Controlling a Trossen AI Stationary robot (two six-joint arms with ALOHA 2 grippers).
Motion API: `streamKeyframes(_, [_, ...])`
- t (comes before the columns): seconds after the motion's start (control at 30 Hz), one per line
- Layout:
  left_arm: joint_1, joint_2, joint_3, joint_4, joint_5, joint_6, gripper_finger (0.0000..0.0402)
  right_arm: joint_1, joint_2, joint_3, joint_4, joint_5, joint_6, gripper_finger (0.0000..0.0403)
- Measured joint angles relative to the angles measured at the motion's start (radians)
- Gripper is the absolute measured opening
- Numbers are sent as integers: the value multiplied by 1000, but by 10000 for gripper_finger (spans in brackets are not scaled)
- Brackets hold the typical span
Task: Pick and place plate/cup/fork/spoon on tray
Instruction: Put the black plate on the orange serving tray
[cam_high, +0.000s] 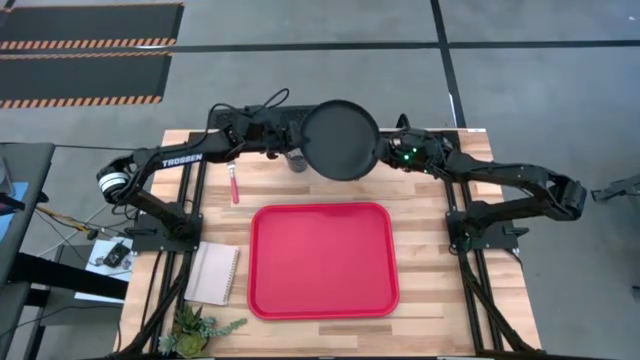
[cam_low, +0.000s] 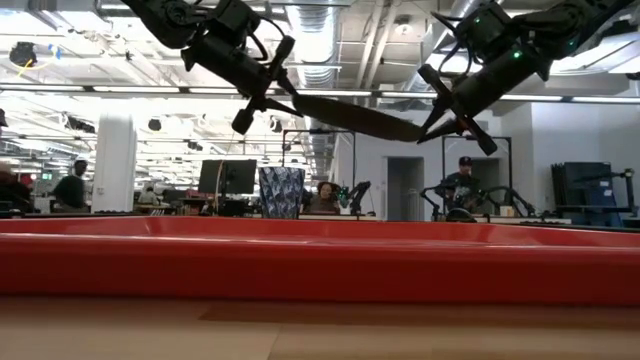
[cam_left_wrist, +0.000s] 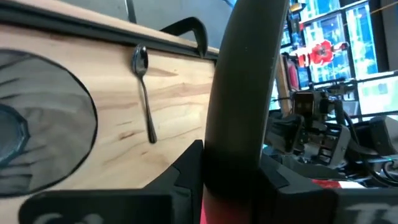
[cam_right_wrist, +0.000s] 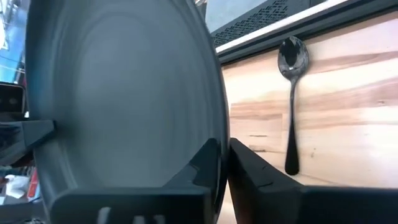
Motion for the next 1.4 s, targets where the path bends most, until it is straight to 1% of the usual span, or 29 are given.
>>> streamKeyframes(0.1, [-1,1,0,5,-2,-15,63,-2,0,1,-12,-9,-4,80])
streamKeyframes(0.2, [0,1,0,7,-5,-30,59,-2,0,1,11,-7,-5,105])
streamKeyframes(0.4, [1,1,0,0,-37,-37,28,-2,-10,1,42,-2,-24,142])
streamKeyframes(0.47, [5,1,0,2,-38,-37,26,-2,-20,2,38,-4,-36,152])
streamKeyframes(0.6, [20,1,0,12,-21,-38,33,6,-49,2,14,-47,-44,165])
streamKeyframes(0.7, [28,1,0,18,-13,-40,30,20,-81,1,12,-62,-43,172])
streamKeyframes(0.9, [30,0,0,22,-25,-42,23,39,-131,0,99,-65,-46,189])
streamKeyframes(1.07, [36,-1,1,27,-30,-41,22,37,-149,0,76,-68,-53,220])
streamKeyframes(1.23, [37,-1,1,20,-29,-36,22,44,-151,-1,87,-106,-41,258])
streamKeyframes(1.33, [39,-2,2,16,-24,-32,21,27,-187,-1,85,-130,-31,267])
streamKeyframes(1.4, [41,-2,2,16,-15,-32,18,14,-222,-1,43,-133,-40,269])
